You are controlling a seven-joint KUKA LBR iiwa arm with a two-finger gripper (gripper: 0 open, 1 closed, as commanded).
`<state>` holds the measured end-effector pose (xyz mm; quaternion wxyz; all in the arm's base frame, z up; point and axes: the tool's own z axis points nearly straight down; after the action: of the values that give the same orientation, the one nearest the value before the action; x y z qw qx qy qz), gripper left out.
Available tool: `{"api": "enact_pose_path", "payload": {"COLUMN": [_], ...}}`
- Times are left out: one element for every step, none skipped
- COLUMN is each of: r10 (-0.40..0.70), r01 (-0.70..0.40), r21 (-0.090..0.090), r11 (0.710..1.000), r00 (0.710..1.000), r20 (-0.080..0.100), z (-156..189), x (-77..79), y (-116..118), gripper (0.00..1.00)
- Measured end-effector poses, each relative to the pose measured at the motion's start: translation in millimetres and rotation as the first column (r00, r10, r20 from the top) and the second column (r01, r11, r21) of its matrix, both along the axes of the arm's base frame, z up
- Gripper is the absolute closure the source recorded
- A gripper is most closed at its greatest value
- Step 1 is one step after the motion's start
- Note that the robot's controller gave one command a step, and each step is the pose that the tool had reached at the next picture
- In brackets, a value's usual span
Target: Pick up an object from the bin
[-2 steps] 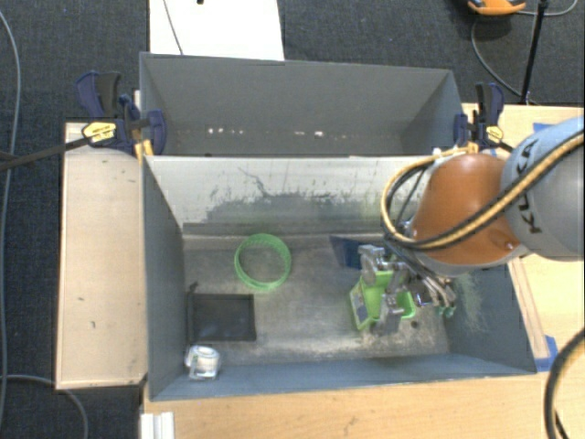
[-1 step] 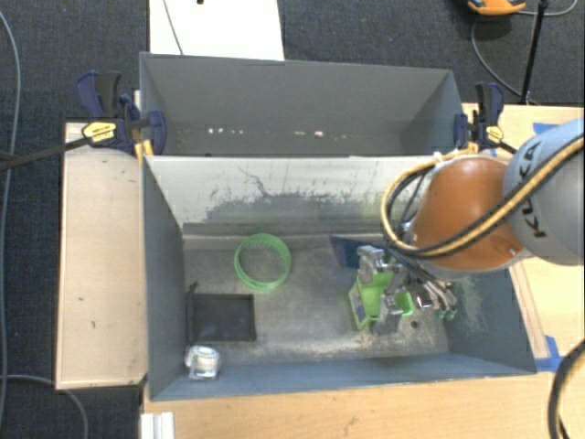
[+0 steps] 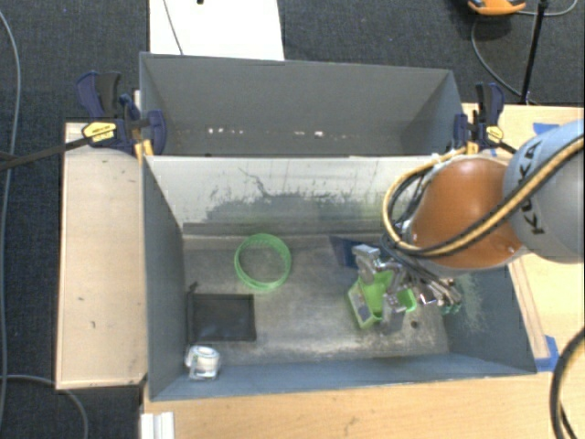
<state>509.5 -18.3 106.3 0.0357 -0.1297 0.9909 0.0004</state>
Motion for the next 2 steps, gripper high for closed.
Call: {"api": "enact_pose_path", "payload": {"r10": [0.135, 0.017], "r01": [-0.135, -0.017], "r21": [-0.007, 0.003], "r11": [0.991, 1.0], "r00": [0.991, 1.0], "r20": [-0.015, -0.005], "z": [-6.3, -4.4], "x": [14.4, 29.8], "y": [-4.4, -20.7], "gripper": [1.0, 1.0]}}
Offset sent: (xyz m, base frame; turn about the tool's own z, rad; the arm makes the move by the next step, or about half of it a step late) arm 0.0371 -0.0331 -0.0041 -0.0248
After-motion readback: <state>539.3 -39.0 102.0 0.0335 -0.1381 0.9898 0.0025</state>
